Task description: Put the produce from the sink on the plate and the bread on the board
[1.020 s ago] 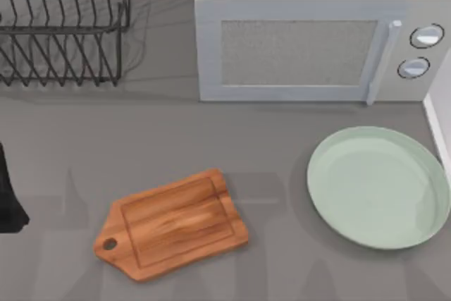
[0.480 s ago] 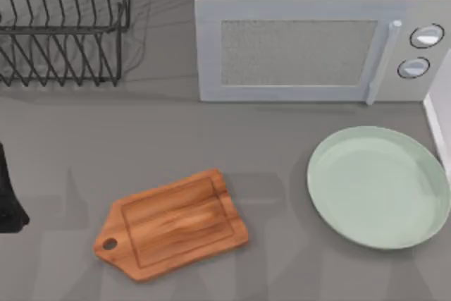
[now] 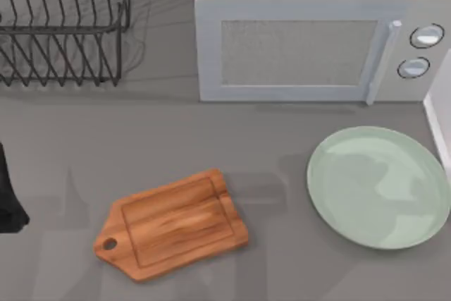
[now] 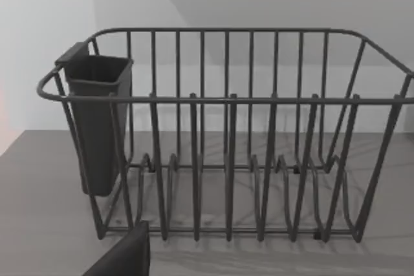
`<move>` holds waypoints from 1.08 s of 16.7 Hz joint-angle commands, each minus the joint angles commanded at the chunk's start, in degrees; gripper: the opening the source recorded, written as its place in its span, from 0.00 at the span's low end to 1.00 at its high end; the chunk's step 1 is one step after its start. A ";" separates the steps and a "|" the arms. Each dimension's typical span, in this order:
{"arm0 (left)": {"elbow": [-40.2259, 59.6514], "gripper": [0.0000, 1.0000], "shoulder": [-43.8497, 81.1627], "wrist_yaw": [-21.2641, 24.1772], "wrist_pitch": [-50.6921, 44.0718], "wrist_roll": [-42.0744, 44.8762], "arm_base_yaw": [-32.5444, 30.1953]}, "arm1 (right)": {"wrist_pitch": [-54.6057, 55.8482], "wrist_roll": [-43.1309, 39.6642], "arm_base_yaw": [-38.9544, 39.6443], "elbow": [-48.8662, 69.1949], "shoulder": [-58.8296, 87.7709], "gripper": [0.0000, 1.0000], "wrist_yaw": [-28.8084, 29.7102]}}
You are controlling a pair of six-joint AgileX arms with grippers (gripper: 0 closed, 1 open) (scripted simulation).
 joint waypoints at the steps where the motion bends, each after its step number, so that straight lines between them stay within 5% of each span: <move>1: 0.00 1.00 0.00 0.00 0.00 0.00 0.00 | -2.93 -0.74 -0.80 4.72 6.13 1.00 0.01; 9: 0.00 1.00 0.00 0.00 0.00 0.00 0.00 | -19.91 -5.06 -5.40 31.72 41.24 1.00 0.06; 18: 0.00 1.00 0.00 0.00 0.00 0.00 0.00 | -21.66 -5.52 -5.64 34.62 45.17 1.00 0.08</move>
